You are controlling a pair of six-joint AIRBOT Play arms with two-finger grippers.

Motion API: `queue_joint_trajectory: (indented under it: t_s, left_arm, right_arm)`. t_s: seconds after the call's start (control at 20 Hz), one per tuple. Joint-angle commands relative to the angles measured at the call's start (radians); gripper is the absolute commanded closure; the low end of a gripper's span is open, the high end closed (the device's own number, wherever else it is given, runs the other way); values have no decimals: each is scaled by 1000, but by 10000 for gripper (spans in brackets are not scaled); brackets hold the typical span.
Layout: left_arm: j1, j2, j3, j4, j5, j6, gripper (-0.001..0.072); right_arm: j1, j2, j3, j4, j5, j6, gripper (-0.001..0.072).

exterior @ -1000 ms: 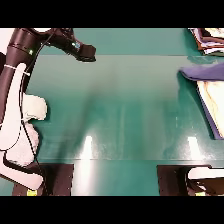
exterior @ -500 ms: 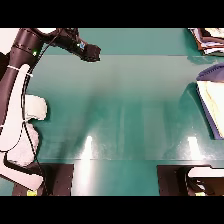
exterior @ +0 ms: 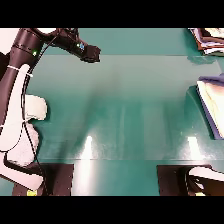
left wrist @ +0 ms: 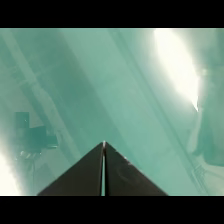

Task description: Fold the shirts.

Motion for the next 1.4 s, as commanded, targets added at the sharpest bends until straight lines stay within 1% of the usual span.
queue_joint_trajectory:
  t_s: [0.0, 0.05, 0.1, 0.15, 0.25, 0.35, 0.5, 0.6, 0.65, 0.8, 0.85, 1.0, 1.05, 1.1, 1.15, 1.2, 1.35]
  left_arm:
    - [0, -1, 0, 0, 0, 1, 680]
    - [0, -1, 0, 0, 0, 1, 681]
    - [0, -1, 0, 0, -1, 1, 681]
    - [0, -1, 0, 0, -1, 1, 681]
    - [0, -1, 0, 0, -1, 1, 680]
    - [0, -1, 0, -1, -1, 0, 680]
    - [0, -1, 0, -2, 1, 0, 680]
    - [0, -1, 0, -2, 2, 0, 681]
    - [0, -1, 0, -2, -10, 0, 680]
    - [0, -1, 0, -2, -15, 0, 680]
    - [0, -1, 0, -2, -15, 0, 680]
    - [0, -1, 0, -2, -15, 0, 681]
    - [0, 0, 0, -2, -15, 0, 680]
    - [0, -1, 0, -2, -15, 0, 681]
    - [0, 0, 0, -2, -15, 0, 680]
    - [0, 0, 0, -2, -15, 0, 680]
    - [0, 0, 0, -2, -15, 0, 681]
  right_arm:
    - [-89, 96, -182, -116, 51, -11, 660]
    - [-113, 125, -237, -151, 50, -11, 478]
    - [-136, 148, -285, -174, 47, -11, 316]
    - [-161, 170, -328, -188, 41, -11, 237]
    - [-216, 205, -386, -187, 40, -11, 236]
    - [-239, 235, -413, -143, 22, -11, 236]
    - [-189, 269, -417, 22, -5, -11, 239]
    - [-78, 289, -417, 135, -8, -11, 240]
    - [-10, 297, -417, 164, -10, -11, 241]
    - [240, 317, -417, 167, -34, -11, 243]
    - [314, 319, -417, 167, -39, -11, 279]
    - [511, 318, -417, 166, -67, -12, 287]
    - [563, 318, -417, 165, -80, -12, 389]
    - [607, 318, -417, 164, -96, -12, 536]
    - [636, 318, -417, 164, -104, -12, 657]
    - [658, 318, -417, 165, -108, -12, 695]
    - [678, 318, -417, 165, -107, -12, 695]
